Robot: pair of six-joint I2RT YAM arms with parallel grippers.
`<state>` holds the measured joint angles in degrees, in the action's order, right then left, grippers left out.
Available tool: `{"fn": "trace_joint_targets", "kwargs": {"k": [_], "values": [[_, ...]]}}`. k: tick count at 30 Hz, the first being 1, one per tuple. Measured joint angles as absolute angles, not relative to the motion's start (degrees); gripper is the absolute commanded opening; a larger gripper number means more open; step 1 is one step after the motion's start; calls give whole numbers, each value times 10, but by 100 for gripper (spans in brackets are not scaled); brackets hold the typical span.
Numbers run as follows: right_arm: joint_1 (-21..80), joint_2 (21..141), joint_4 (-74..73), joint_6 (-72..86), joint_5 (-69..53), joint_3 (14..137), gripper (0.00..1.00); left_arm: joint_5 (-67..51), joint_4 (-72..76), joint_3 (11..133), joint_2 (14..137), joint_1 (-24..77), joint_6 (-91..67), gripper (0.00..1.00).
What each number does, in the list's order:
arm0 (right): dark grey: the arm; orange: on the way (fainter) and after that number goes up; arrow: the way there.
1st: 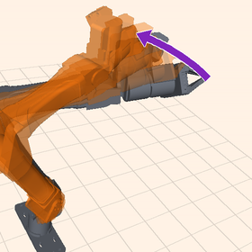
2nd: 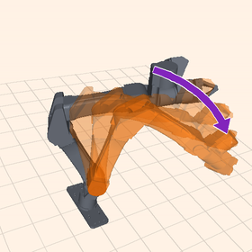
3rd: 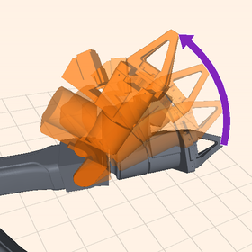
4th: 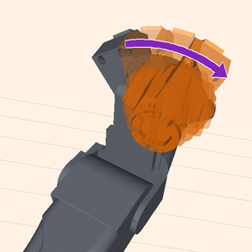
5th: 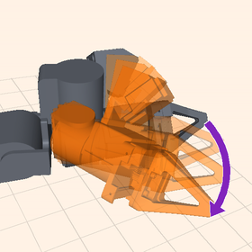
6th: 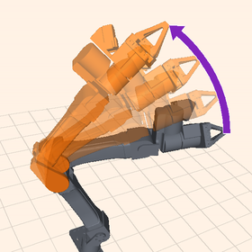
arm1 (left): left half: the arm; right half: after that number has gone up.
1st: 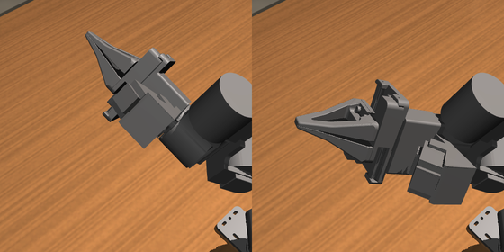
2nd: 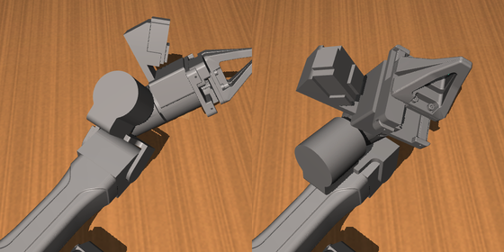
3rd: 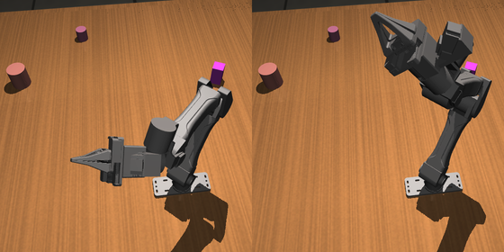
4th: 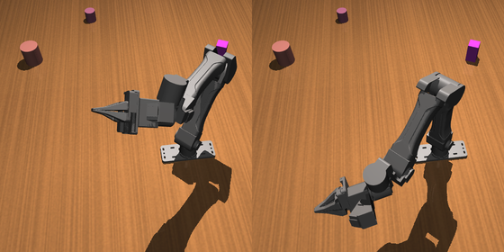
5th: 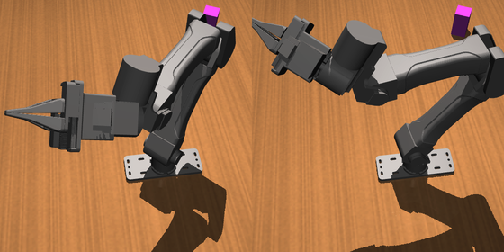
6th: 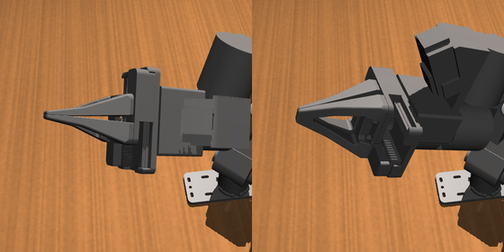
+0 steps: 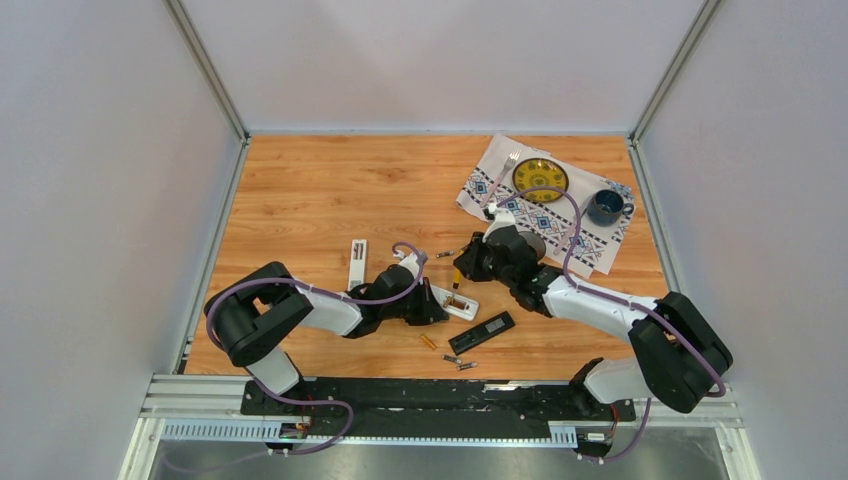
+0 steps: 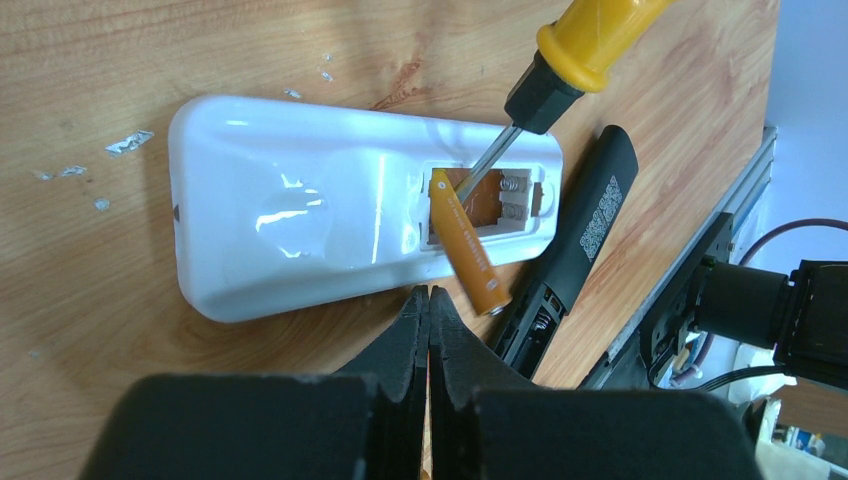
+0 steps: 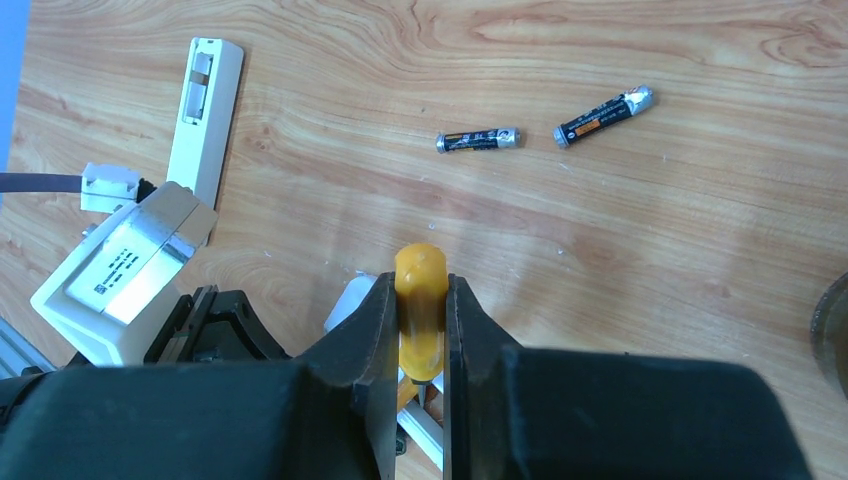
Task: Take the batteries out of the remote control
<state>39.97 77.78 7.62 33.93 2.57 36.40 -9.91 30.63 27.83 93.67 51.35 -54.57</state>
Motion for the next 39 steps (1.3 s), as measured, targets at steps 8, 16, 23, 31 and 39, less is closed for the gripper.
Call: {"fn": "trace_joint_targets", "kwargs": {"k": [8,16,23,31,39], "values": [[408,778,80,348,30,365,0,-99,303,283,939,514,-546,0],[418,773,96,365,25,373,0,-90,298,283,936,514,-546,0],[424,763,129,373,25,374,0,-73,285,272,917,510,-545,0],[427,792,129,372,30,382,0,-62,272,254,889,502,-535,0],[427,756,127,364,30,387,0,-59,253,227,827,501,-501,34]]}}
